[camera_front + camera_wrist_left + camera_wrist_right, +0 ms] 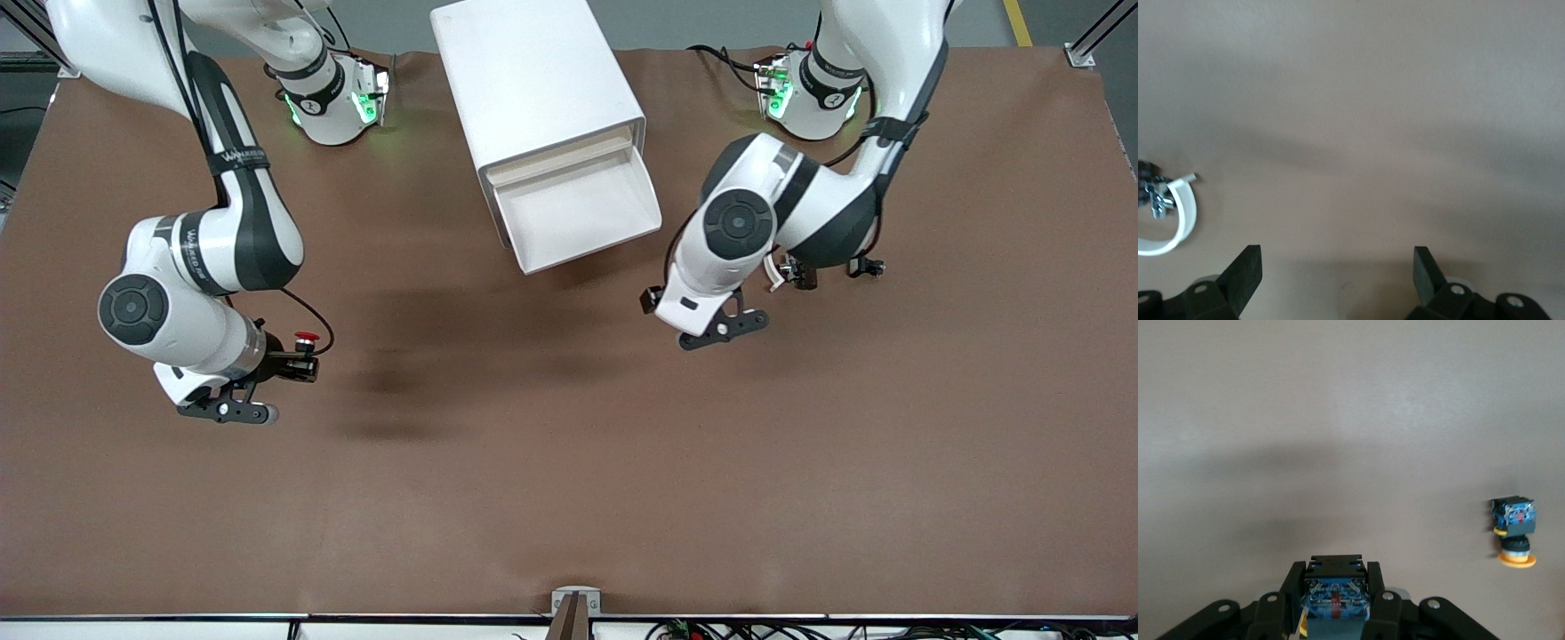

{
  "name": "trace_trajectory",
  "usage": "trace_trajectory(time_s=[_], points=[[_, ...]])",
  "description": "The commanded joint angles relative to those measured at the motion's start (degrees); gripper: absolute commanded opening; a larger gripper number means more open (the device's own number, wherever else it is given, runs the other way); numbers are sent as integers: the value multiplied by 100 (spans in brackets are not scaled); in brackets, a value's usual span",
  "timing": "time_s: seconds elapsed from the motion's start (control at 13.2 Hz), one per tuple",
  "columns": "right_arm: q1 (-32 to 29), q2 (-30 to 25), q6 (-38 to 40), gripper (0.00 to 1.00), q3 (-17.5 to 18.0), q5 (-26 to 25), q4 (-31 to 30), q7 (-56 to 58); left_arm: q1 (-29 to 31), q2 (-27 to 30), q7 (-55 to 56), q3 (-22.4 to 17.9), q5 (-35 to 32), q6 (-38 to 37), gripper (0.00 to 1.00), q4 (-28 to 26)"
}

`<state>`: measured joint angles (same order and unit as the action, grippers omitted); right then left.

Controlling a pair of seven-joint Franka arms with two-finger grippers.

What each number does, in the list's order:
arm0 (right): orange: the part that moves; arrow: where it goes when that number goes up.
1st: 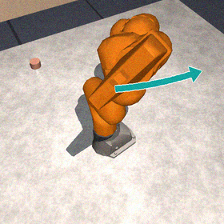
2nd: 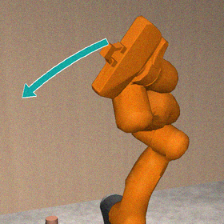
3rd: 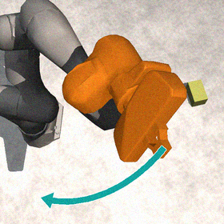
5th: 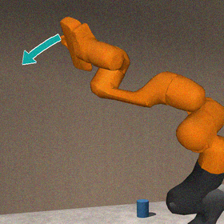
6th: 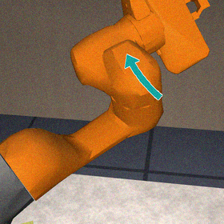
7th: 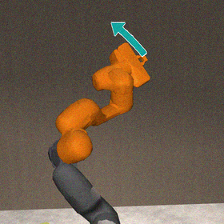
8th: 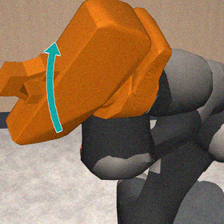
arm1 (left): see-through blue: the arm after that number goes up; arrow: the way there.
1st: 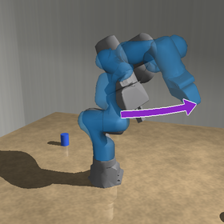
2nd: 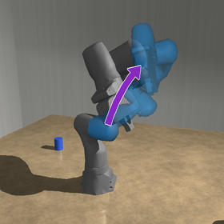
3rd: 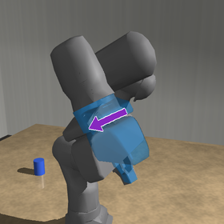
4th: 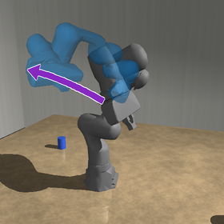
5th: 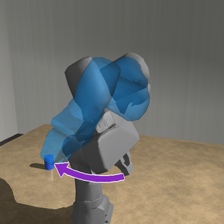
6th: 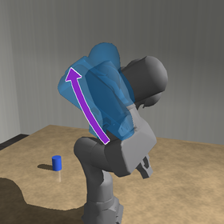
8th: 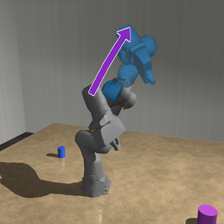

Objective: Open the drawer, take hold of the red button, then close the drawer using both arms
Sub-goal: 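Push the drawer front shut with the left gripper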

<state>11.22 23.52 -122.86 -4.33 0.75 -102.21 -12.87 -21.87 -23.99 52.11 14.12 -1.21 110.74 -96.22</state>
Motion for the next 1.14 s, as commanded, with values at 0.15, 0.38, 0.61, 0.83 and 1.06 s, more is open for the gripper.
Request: trace_trajectory(time_s=[0.15, 0.38, 0.61, 0.83, 1.06], points=[[-304, 12, -1194, 0, 117, -357, -808, 248, -387, 53, 159, 30, -72, 639, 100, -659], [-568, 196, -1662, 0, 117, -357, -1020, 583, -493, 35, 80, 117, -72, 1010, 100, -924], [-682, 337, -1785, 0, 126, -357, -1029, 610, -493, -18, 1, 398, -63, 1028, 100, -1030], [-700, 452, -1873, 0, 126, -357, -1038, 653, -485, -88, -8, 661, -55, 1028, 100, -1074], [-814, 566, -1943, 0, 143, -339, -1029, 812, -476, -97, -8, 864, 199, 1019, 100, -1144]])
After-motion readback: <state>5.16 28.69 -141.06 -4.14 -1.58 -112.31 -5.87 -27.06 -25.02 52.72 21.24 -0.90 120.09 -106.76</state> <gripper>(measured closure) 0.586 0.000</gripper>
